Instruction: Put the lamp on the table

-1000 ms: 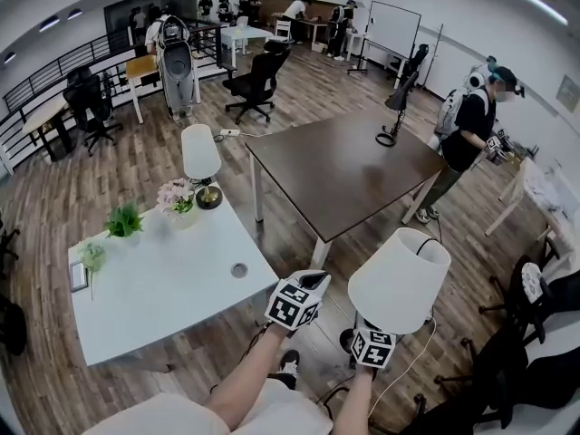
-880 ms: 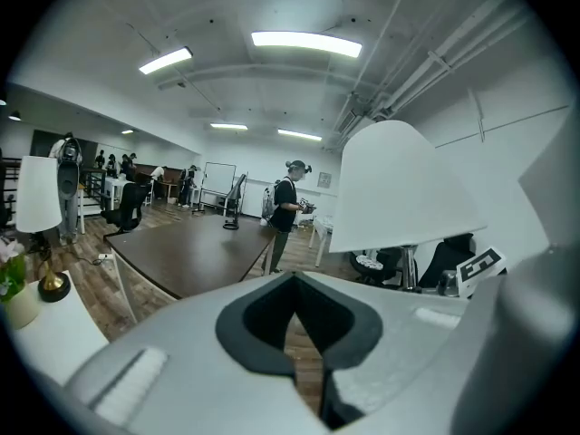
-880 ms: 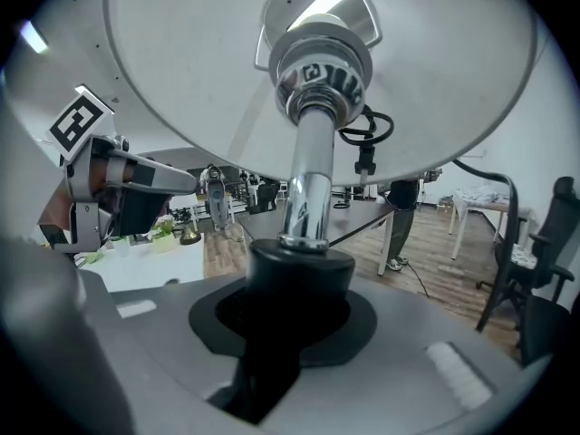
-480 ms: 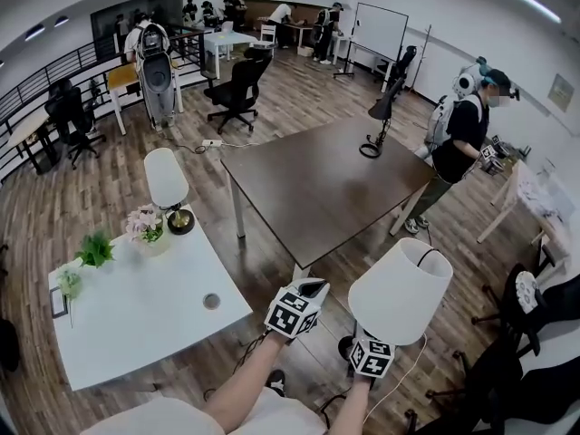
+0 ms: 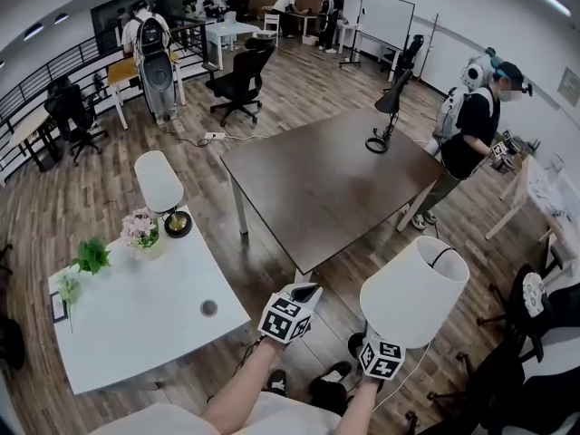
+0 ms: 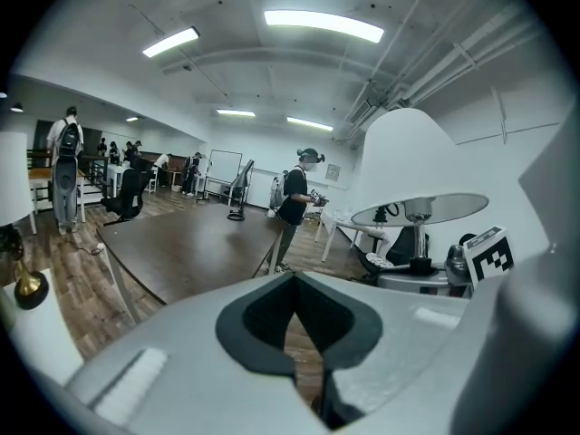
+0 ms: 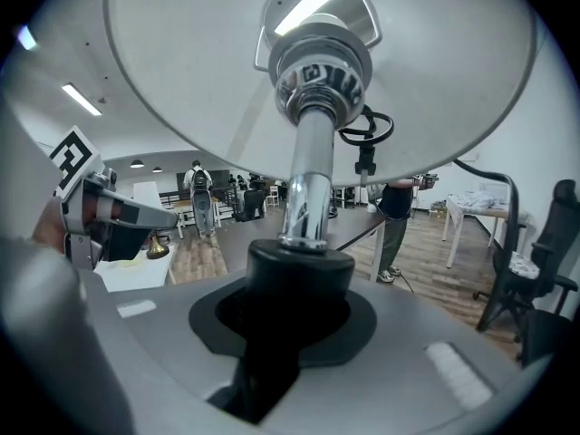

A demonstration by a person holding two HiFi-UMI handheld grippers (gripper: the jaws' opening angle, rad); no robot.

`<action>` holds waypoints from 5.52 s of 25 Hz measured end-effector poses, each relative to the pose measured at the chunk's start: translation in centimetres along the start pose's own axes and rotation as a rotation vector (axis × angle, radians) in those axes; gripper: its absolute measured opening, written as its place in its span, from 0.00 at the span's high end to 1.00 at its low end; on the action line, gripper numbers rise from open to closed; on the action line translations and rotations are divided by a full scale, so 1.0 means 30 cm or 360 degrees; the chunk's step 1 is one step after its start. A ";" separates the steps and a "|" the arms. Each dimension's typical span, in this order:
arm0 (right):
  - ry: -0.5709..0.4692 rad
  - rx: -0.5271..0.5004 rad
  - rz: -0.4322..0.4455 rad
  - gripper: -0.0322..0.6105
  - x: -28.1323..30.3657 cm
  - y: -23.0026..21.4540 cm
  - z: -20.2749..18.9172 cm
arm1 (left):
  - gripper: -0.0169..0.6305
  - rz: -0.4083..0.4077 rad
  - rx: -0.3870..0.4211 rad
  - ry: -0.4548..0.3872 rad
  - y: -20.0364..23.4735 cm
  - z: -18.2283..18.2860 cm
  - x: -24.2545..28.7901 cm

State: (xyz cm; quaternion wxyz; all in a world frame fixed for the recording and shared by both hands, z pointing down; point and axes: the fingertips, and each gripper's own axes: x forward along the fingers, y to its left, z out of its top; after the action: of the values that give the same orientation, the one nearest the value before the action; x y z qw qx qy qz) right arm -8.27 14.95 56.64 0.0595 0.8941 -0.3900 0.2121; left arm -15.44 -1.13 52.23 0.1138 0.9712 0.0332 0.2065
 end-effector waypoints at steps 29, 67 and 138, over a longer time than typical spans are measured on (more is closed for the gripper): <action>-0.0070 -0.0227 0.0360 0.78 0.649 -0.334 0.382 | 0.97 0.0299 0.0036 -0.0166 0.160 0.418 0.602; 0.0064 -0.0301 0.0552 0.79 1.195 -0.633 0.429 | 0.97 0.0522 -0.0110 -0.0040 0.347 0.483 1.139; -0.0028 -0.0477 0.1221 0.79 2.493 0.073 0.645 | 0.97 0.0715 -0.0258 0.0080 1.291 0.566 1.391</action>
State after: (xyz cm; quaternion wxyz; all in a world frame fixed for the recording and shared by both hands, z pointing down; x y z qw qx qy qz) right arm 41.92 -42.09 70.87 0.1024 0.6671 -0.7221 0.1520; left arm 30.27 -37.65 62.66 0.1418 0.9365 -0.1976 0.2527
